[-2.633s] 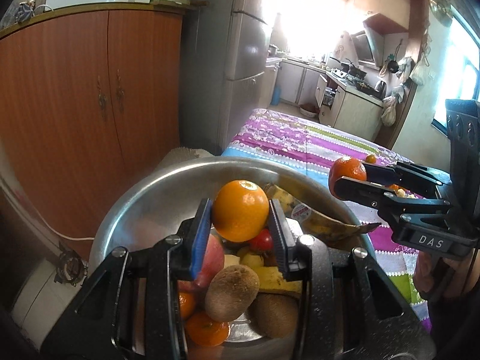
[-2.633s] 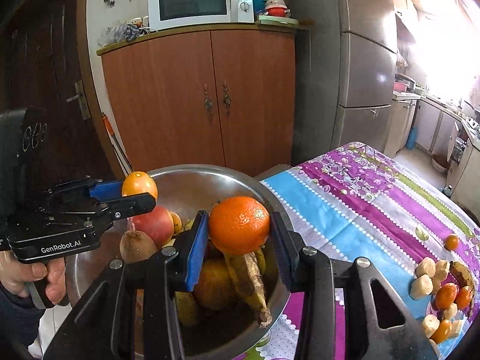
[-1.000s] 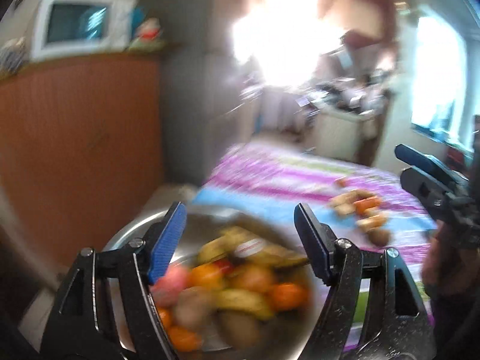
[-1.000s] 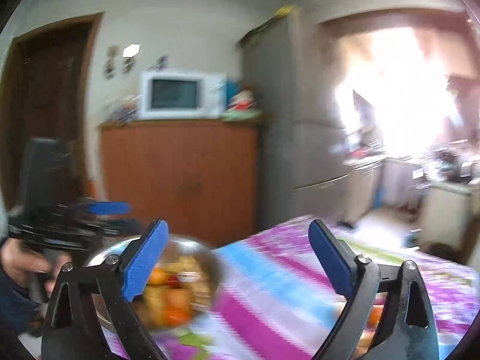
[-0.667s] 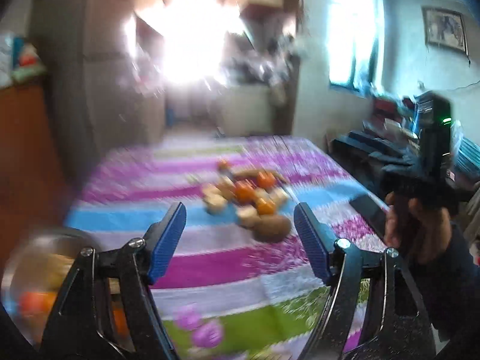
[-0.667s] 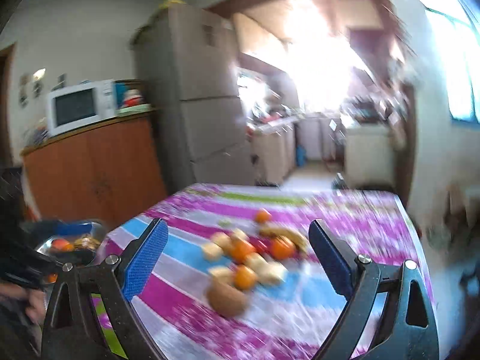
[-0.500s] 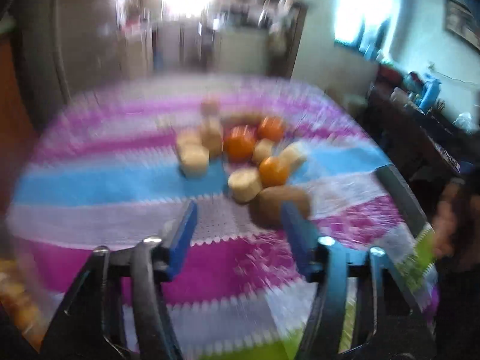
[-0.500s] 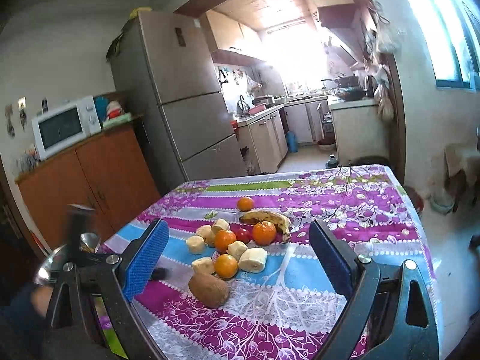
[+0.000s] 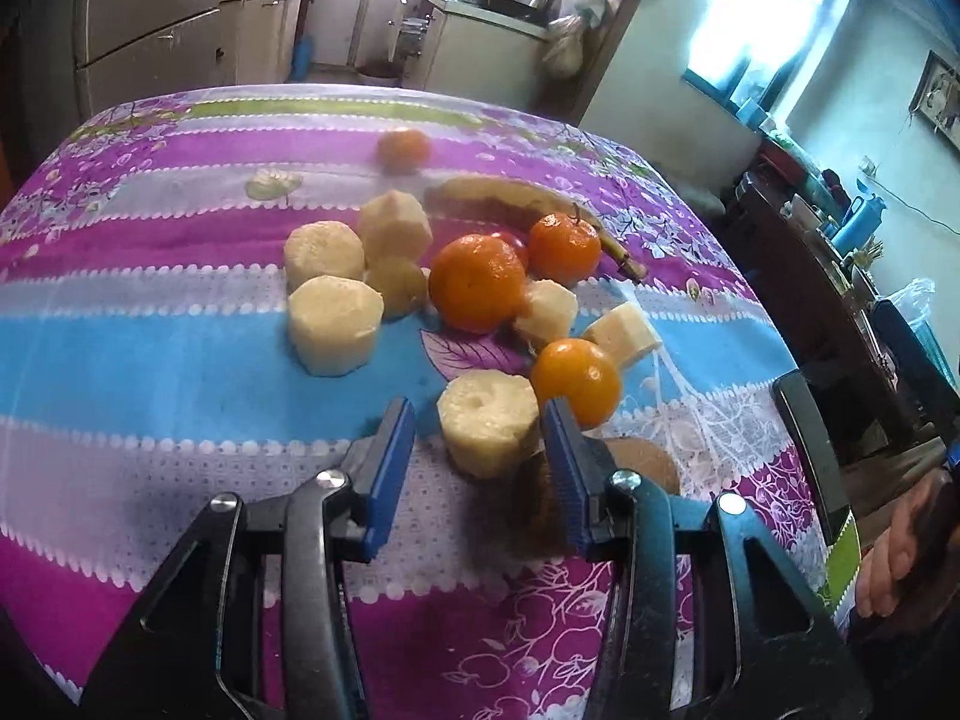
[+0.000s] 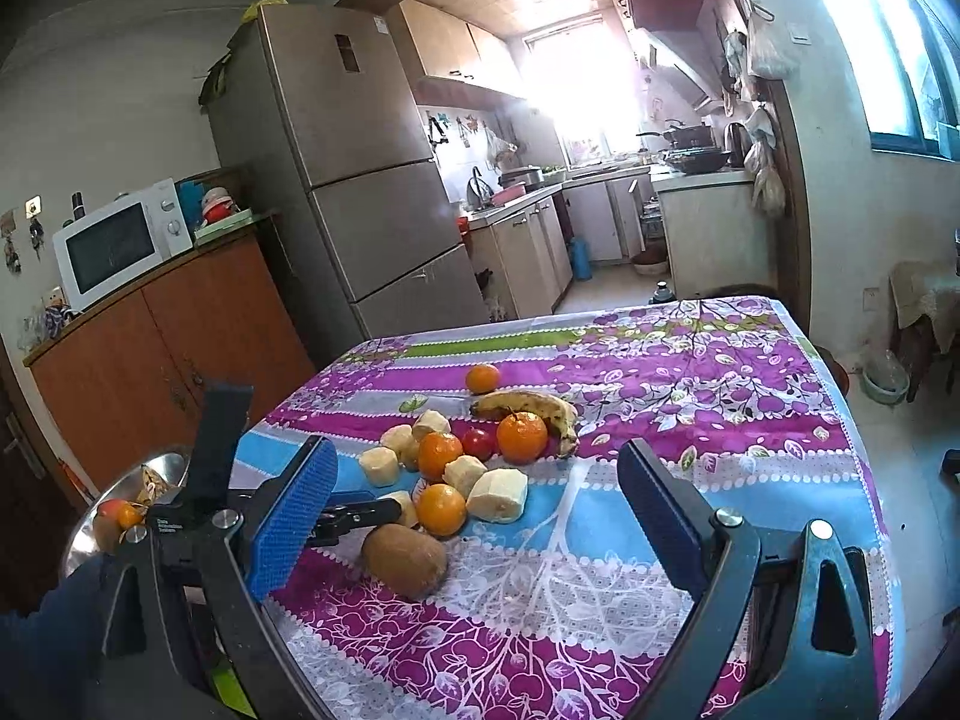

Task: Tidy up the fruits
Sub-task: 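Lower the left gripper around the round pale pineapple chunk and close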

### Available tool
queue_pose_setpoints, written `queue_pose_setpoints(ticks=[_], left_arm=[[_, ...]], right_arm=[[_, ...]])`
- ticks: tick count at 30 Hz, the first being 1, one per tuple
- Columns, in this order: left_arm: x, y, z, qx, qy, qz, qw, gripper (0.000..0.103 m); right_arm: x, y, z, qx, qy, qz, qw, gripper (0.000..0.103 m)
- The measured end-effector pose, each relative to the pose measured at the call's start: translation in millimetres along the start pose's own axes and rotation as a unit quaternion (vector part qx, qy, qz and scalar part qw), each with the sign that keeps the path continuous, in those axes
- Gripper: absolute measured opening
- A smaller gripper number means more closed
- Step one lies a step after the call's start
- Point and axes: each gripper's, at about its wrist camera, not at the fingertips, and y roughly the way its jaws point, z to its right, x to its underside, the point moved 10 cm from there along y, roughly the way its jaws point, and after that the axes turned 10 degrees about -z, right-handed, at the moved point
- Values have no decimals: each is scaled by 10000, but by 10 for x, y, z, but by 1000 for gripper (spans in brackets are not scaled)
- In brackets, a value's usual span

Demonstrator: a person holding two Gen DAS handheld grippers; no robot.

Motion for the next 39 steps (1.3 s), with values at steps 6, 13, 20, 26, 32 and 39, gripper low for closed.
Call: queue_pose_setpoints(ticks=[6,13,20,26,32,39], left_arm=[[-5,22,-22,105,16,-108,9999,47],[6,-13,-95,-3,19,-121,9999,54],[82,-342,-479,-457,-416,468,9970,53],[139,-324,-454,-62,-411,490,9979,68],[117,-222,-295,-17,-212,439,9988,68],[125,-65,-297,-195,-136,235,9994,67]], right_arm=[[58,91,29,49,43,-117,9999,96],[80,119,48,71,57,-142,9999,96],[98,110,69,80,53,-144,9999,96],[97,100,75,95,43,-155,9998,96],[110,120,64,166,-11,-210,9996,96],[165,206,65,170,-22,-352,9992,96]])
